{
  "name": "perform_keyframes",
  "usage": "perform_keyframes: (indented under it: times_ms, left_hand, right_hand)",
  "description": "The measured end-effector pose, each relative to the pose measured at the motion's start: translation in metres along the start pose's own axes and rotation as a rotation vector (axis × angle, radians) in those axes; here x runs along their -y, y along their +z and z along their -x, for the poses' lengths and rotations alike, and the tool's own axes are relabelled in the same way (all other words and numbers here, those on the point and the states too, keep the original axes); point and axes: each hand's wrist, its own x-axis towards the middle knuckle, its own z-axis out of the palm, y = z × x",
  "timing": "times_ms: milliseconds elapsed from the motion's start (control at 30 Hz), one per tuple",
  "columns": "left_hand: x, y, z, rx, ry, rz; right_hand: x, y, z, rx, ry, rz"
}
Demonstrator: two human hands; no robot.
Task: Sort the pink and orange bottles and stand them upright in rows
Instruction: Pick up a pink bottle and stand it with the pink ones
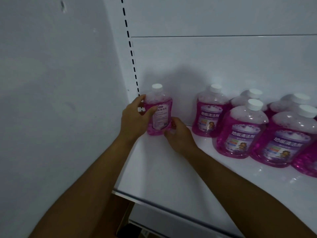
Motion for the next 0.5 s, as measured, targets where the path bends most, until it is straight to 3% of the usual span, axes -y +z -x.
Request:
perform_keyframes:
  times_ms: [233, 500]
  left_hand:
    - [-0.003, -0.002, 0.006, 0.186, -0.010, 0.078]
    - [-0.035, 0.029, 0.017, 0.434, -0.105, 0.346]
  right_hand:
    - [-0.016, -0.001, 0.031, -0.110, -0.128, 0.142]
    - [-0.019, -0.039, 0.080, -0.146, -0.040, 0.257]
